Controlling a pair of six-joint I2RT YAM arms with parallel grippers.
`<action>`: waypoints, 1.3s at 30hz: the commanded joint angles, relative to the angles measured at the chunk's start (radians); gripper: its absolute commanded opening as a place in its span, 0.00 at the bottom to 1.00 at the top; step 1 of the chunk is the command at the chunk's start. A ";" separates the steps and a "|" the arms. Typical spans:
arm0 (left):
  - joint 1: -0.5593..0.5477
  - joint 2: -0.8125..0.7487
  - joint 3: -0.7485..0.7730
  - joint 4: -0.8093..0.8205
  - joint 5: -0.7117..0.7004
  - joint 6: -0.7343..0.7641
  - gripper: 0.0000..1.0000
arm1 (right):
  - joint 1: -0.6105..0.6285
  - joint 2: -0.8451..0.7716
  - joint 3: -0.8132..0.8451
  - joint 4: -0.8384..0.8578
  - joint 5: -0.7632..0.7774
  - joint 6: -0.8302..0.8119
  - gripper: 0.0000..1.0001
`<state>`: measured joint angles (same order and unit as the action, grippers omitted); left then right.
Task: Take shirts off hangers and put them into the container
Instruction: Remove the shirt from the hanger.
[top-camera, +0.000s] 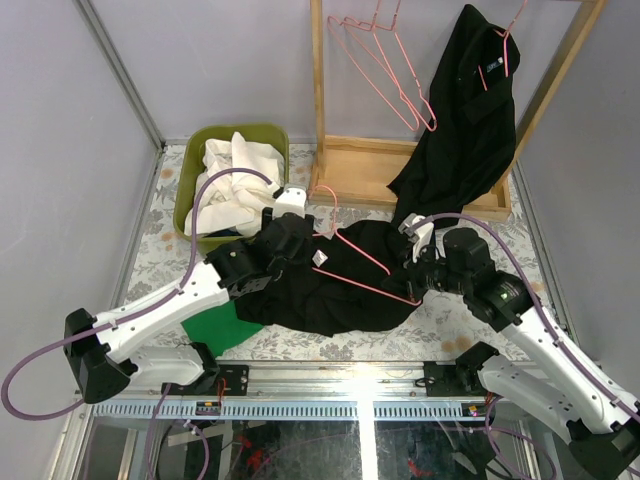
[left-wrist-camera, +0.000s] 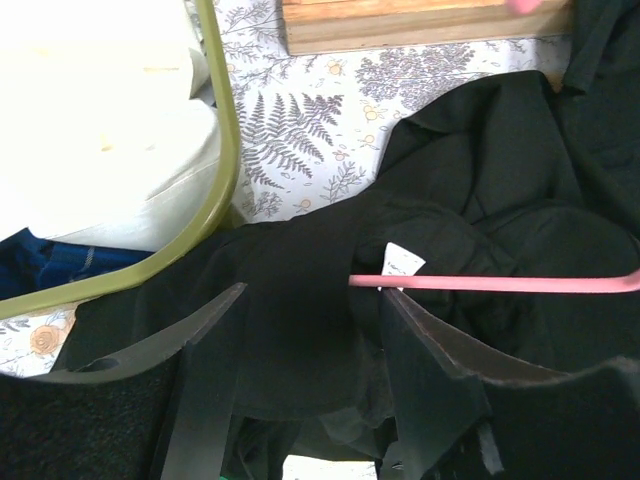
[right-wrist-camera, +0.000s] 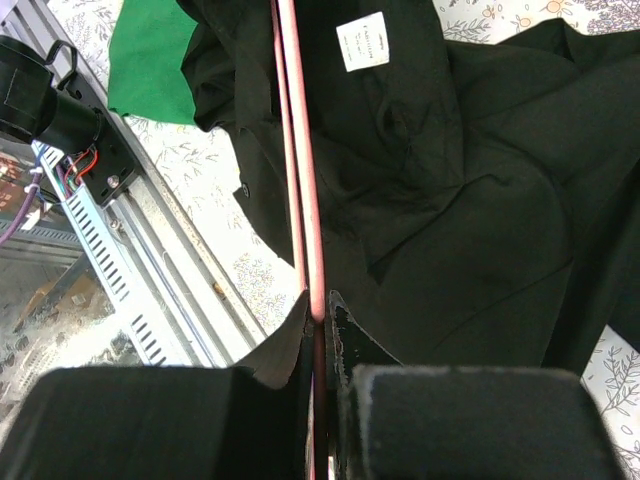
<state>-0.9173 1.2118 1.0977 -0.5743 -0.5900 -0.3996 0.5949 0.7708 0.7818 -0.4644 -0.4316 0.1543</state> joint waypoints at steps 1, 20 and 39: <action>0.003 -0.008 0.022 -0.010 -0.092 -0.023 0.53 | -0.004 -0.034 0.045 0.042 0.065 0.006 0.00; 0.045 0.011 0.020 -0.059 -0.123 -0.048 0.00 | -0.004 -0.209 0.079 -0.080 0.077 -0.020 0.00; 0.093 -0.038 -0.014 0.043 0.127 0.003 0.00 | -0.004 -0.399 0.223 -0.199 0.423 0.043 0.00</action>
<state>-0.8276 1.2079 1.0969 -0.6216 -0.5823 -0.4351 0.5938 0.4236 0.9974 -0.7528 -0.1345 0.1951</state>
